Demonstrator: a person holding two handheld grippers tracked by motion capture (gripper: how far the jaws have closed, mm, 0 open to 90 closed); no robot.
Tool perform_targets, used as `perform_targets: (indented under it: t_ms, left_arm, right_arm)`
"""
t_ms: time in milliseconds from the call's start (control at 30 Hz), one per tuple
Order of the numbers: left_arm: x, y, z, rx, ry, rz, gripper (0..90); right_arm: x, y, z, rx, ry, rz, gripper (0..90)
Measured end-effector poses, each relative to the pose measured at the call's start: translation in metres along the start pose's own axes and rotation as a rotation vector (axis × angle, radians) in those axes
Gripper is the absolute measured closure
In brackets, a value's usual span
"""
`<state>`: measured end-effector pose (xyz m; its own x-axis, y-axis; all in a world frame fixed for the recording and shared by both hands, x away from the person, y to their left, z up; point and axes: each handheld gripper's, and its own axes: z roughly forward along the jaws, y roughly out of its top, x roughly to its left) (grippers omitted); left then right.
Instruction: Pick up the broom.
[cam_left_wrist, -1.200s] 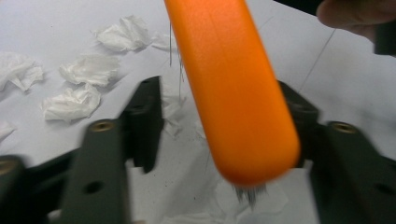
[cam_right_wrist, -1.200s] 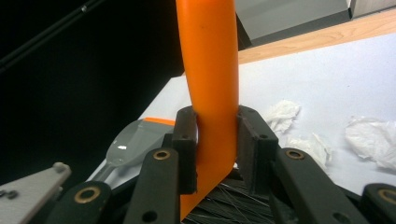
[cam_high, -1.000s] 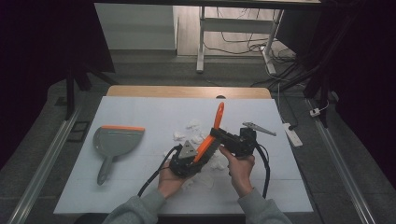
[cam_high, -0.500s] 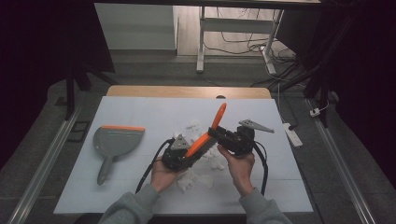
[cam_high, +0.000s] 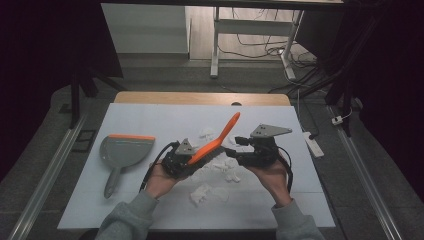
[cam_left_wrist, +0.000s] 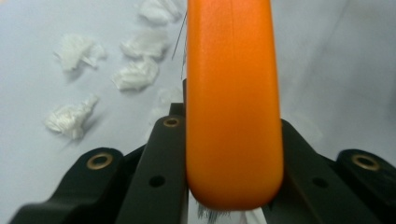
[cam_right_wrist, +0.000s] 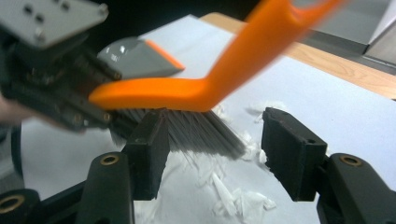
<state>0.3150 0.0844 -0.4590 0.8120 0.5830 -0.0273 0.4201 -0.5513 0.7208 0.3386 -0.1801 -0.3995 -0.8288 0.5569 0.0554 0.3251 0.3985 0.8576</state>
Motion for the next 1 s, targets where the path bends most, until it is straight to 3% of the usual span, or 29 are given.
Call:
perform_targets:
  t_ms: [100, 400, 467, 600, 833, 1000]
  left_arm:
    - [-0.003, 0.001, -0.001, 0.033, -0.009, 0.026, 80.7]
    - [-0.011, 0.003, 0.010, 0.159, -0.035, 0.104, 80.7]
    - [-0.015, 0.004, 0.013, 0.186, -0.028, 0.131, 80.7]
    - [-0.025, 0.006, 0.018, 0.234, -0.026, 0.193, 80.7]
    - [-0.036, 0.008, 0.021, 0.277, -0.032, 0.266, 80.7]
    - [-0.037, 0.009, 0.019, 0.270, -0.047, 0.284, 80.7]
  right_arm:
    - [0.004, 0.000, 0.000, 0.038, 0.055, -0.057, 41.9]
    - [0.028, 0.008, 0.003, 0.136, 0.043, -0.236, 38.5]
    - [0.032, 0.008, 0.006, 0.169, 0.027, -0.280, 37.2]
    - [0.038, 0.005, 0.016, 0.249, 0.047, -0.349, 39.5]
    - [0.039, -0.006, 0.032, 0.367, 0.080, -0.390, 39.5]
    - [0.037, -0.014, 0.039, 0.439, 0.082, -0.422, 44.7]
